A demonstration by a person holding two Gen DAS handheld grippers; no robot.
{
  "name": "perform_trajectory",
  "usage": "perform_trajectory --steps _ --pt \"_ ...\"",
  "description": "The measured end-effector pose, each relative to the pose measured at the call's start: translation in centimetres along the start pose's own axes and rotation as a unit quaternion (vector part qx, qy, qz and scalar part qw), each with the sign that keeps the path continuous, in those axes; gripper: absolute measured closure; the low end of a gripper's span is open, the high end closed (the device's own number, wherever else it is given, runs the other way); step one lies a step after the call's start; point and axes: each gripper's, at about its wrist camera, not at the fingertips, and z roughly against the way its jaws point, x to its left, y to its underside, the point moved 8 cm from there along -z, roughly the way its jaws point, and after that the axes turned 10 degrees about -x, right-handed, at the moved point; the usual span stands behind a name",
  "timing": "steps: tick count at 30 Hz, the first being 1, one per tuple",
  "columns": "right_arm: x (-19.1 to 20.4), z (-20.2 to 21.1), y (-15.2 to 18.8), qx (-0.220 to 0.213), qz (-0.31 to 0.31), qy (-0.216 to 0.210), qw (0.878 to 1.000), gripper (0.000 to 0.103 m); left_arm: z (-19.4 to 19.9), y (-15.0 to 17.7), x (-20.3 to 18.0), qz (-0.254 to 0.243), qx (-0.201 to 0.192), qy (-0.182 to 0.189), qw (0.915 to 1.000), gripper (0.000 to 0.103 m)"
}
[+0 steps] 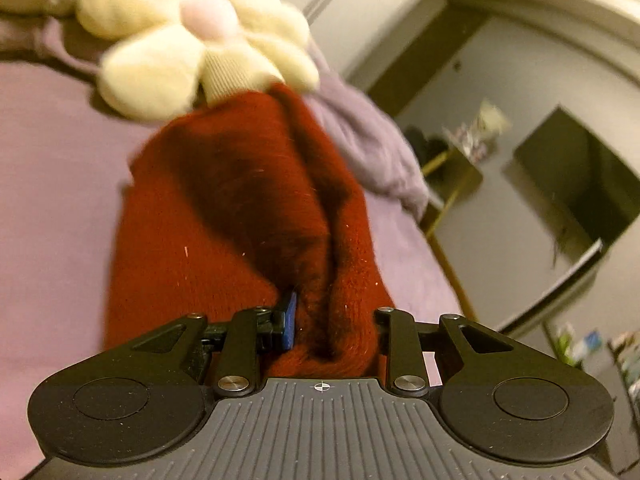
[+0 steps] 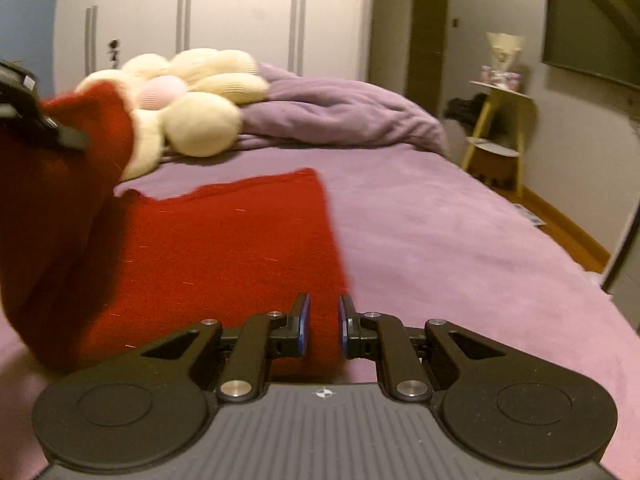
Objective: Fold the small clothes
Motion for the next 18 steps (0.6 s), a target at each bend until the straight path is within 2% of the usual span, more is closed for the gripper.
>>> perform_trajectory --steps 4,6,7,8,10,14,16,18 --pt "-2.6 -0.7 0.7 0.011 -0.004 0.025 1.0 0.09 -4.5 4.5 -0.6 -0.008 0.043 -0.02 0.9988 0.072" --pt "-3.6 -1.0 1.1 0.019 -0.006 0.031 0.999 0.09 -5.4 5.9 -0.9 -0.052 0.035 -0.033 0.9975 0.069" --pt "-3.9 -1.1 1.4 0.024 -0.005 0.032 0.999 0.09 -5.5 5.9 -1.2 -0.07 0.033 -0.029 0.9966 0.061" --pt "-4.1 -1.2 1.7 0.031 -0.003 0.032 0.999 0.089 -5.5 6.0 -1.9 -0.082 0.034 -0.019 0.9959 0.044" --pt "-4.3 -1.4 2.3 0.046 -0.006 0.029 0.999 0.088 -4.5 5.9 -3.2 -0.089 0.044 0.02 0.9949 0.027" --pt "-4.4 -0.8 1.9 0.041 -0.019 0.017 0.999 0.087 0.9 4.0 -4.3 -0.082 0.023 0.062 0.9944 0.023" --pt "-4.3 -0.6 0.9 0.029 -0.027 0.007 0.999 0.087 3.3 2.4 -3.3 -0.073 -0.011 0.054 0.9958 0.019" --pt "-3.7 -0.7 -0.5 0.02 -0.044 -0.017 0.999 0.087 5.3 1.3 -0.9 -0.064 -0.042 0.021 0.9968 0.018"
